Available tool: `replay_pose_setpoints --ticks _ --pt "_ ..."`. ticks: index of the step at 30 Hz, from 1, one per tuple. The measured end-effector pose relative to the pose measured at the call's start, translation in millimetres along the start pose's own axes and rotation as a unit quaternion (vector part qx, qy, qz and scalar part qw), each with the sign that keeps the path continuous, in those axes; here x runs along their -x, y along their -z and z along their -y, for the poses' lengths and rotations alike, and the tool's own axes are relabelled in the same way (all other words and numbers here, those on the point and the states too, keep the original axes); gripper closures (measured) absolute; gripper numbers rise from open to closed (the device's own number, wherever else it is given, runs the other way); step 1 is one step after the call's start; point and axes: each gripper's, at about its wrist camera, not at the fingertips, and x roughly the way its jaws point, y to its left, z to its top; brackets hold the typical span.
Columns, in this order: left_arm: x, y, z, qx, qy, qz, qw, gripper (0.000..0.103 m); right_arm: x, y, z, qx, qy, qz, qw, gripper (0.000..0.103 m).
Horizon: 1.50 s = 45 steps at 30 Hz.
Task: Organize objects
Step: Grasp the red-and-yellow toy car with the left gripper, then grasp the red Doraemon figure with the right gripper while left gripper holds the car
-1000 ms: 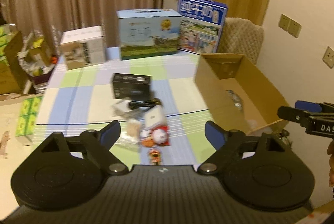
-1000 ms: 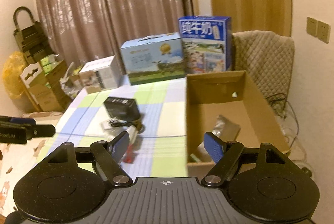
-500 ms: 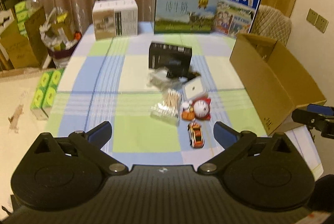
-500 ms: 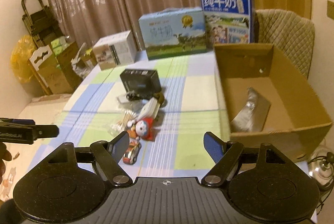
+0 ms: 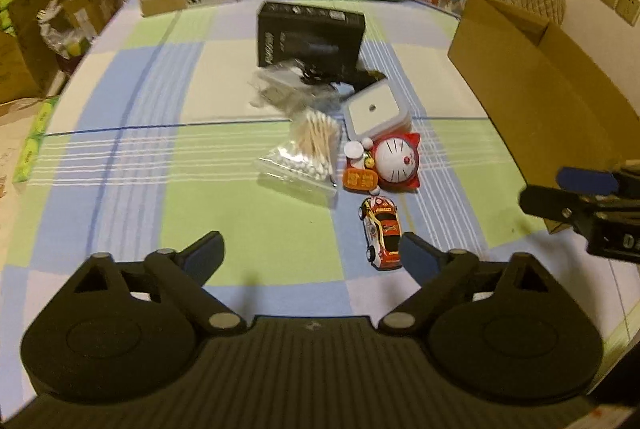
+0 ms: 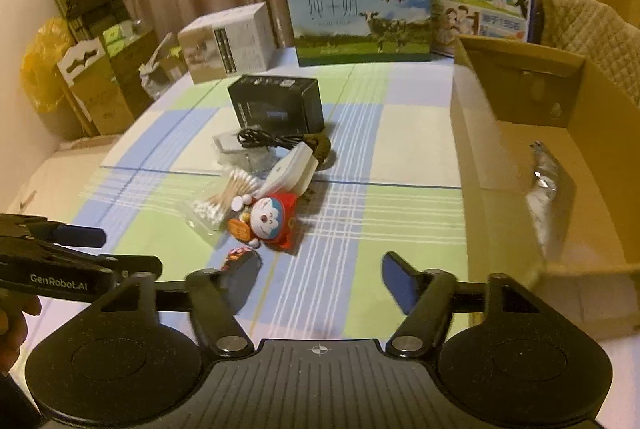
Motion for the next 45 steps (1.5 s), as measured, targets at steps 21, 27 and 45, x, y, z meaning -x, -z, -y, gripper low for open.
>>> replay_pose_setpoints --ticks 21,27,45 --pt "-76 -4 30 -0.045 0.085 -0.032 0.9949 0.067 -47 -9 17 -0.022 -0.005 -0.02 1.0 0.052" --pt "-71 -4 27 -0.05 0.083 -0.037 0.9946 0.078 -52 -15 11 -0.02 -0.011 -0.018 1.0 0.052" --pt "-55 -3 -34 -0.017 0.03 -0.03 0.999 0.078 -111 -31 -28 0.034 -0.043 -0.047 0.997 0.052"
